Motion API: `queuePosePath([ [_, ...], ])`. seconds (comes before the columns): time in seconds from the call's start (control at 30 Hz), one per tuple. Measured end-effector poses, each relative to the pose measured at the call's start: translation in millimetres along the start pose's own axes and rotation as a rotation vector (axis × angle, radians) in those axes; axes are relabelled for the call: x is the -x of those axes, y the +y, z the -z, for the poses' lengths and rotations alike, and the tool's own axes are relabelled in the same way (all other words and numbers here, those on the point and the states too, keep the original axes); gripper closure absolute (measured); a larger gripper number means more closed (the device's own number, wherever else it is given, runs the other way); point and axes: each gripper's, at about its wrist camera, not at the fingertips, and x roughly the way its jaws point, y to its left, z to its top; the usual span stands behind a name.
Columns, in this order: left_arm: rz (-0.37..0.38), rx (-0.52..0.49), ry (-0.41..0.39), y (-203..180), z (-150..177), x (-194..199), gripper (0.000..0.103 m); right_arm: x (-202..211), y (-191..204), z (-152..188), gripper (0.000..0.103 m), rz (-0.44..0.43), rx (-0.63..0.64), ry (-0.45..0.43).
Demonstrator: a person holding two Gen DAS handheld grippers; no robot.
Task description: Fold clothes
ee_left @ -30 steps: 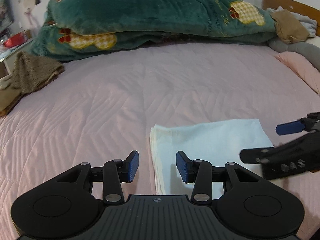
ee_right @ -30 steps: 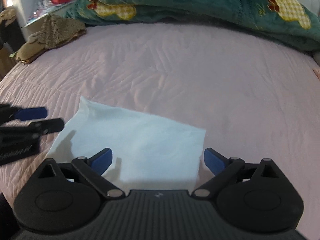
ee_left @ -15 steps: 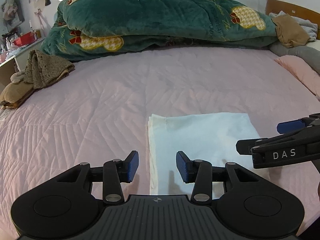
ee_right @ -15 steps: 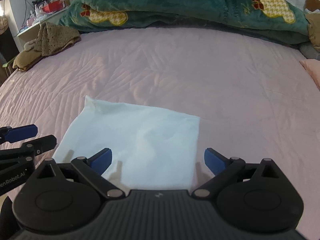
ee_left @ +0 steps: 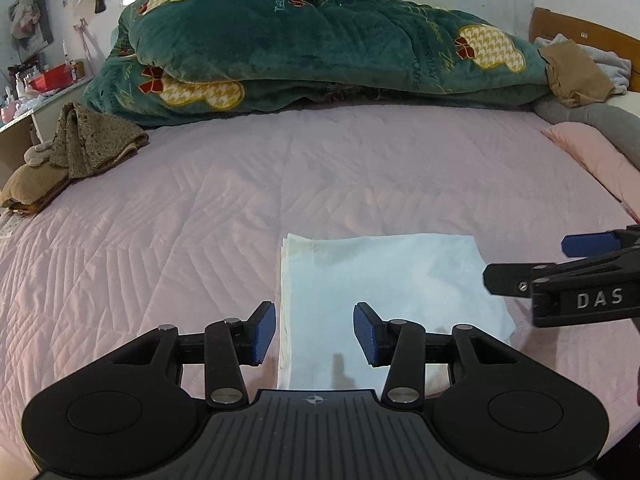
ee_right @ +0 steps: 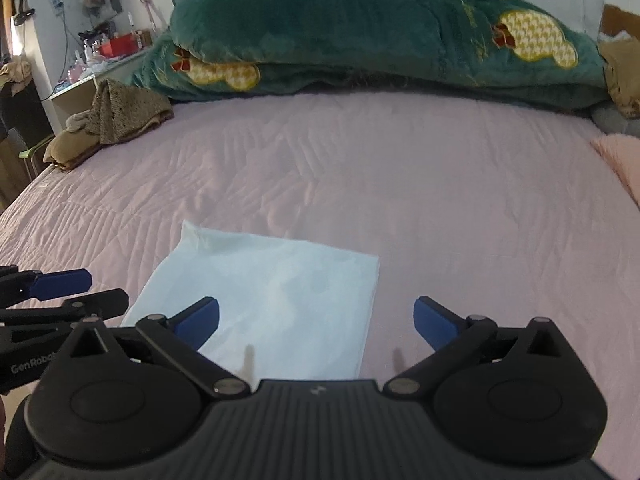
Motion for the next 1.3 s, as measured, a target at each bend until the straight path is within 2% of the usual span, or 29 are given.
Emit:
queuePosePath([
  [0.33, 0.009, 0.017, 0.004, 2.5, -0.3, 1.1, 0.052, 6.3, 5.1, -1.0, 0.0, 0.014, 0.012, 0.019],
  [0.57, 0.018, 0.033, 0.015, 3.6, 2.4, 0.4, 0.052, -0.1, 11.6, 2.6, 0.0, 0.06, 0.015, 0.074],
  [0.73, 0.018, 0.031, 0.018, 3.9, 3.7, 2.2, 0.051, -4.1, 17.6, 7.1, 0.0, 0.086, -0.025, 0.065],
  [0.9, 0.014, 0.027, 0.025, 6.2, 4.8, 2.1, 0.051, -7.4, 23.9, 10.8, 0.0, 0.081, -0.037, 0.072],
  [1.0, 0.021, 0.029, 0.025, 8.6, 5.4, 2.2, 0.051, -8.9, 26.7, 10.5, 0.0, 0.068, -0.02, 0.083],
  [1.13, 0.026, 0.021, 0.02, 13.0, 5.3, 4.6, 0.051, -10.7, 30.5, 6.9, 0.0, 0.009, 0.005, 0.091],
  [1.3, 0.016, 0.004, 0.02, 19.9, 5.2, 8.1, 0.051, -15.5, 37.5, 2.9, 0.0, 0.009, 0.064, 0.096],
])
